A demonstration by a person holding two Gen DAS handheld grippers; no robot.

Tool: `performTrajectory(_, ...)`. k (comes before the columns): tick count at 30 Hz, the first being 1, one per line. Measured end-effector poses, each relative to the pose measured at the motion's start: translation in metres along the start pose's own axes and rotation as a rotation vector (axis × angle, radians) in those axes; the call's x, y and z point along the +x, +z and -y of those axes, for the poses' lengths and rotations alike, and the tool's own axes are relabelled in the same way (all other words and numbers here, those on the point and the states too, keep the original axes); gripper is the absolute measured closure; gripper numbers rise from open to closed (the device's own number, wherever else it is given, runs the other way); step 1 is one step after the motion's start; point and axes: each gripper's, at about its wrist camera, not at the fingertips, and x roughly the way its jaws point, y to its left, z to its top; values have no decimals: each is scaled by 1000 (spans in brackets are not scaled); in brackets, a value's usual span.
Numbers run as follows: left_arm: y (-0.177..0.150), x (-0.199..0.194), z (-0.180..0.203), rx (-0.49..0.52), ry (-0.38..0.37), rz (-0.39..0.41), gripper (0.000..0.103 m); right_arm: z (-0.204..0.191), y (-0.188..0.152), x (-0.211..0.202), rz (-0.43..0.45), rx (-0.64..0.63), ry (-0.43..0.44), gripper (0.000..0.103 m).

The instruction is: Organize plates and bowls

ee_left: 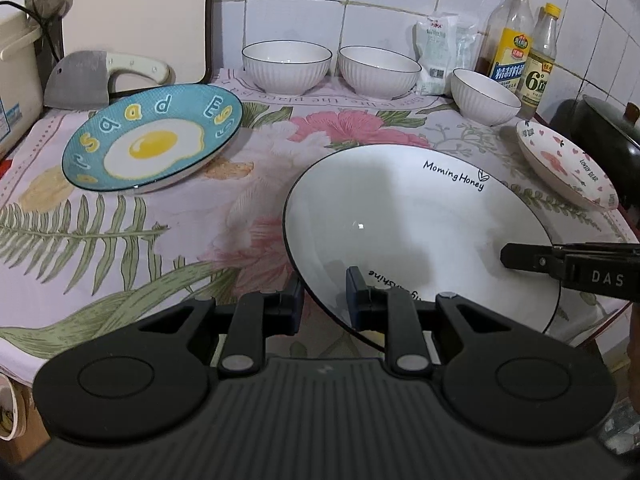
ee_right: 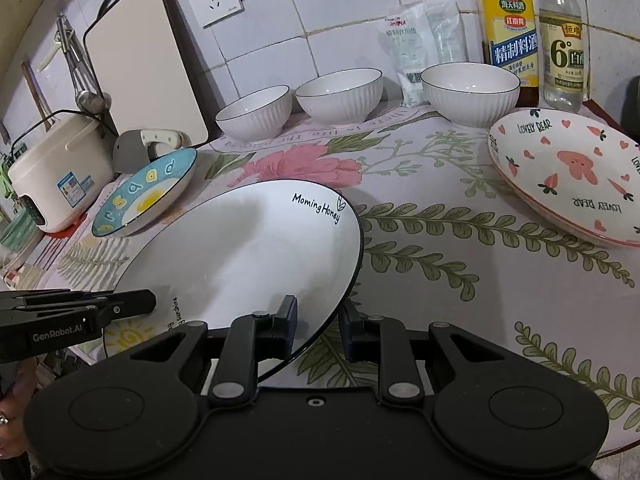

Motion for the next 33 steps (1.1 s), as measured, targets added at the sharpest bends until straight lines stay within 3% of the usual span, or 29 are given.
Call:
performTrajectory(9, -4, 1, 0, 0, -3, -8, 82, 0, -4, 1, -8, -11, -6, 76)
performTrajectory(16, -5, -12, 6, 45, 8, -21, 81, -12, -3, -14, 5, -101, -64, 72)
performTrajectory(20, -8, -27, 11, 78, -6, -27, 75, -14, -4, -25, 15, -116, -73, 72)
performTrajectory(23, -10, -43, 18, 98, -35, -30, 59, -20, -7, -38, 31, -146, -86, 72)
performTrajectory(24, -11, -48, 20, 105, -41, -28, 58, -22, -8, -42, 34, -155, -88, 71)
performTrajectory(33, -15, -98, 43, 159, -100, 1, 47, -40, -16, -87, 60, -218, -158, 37)
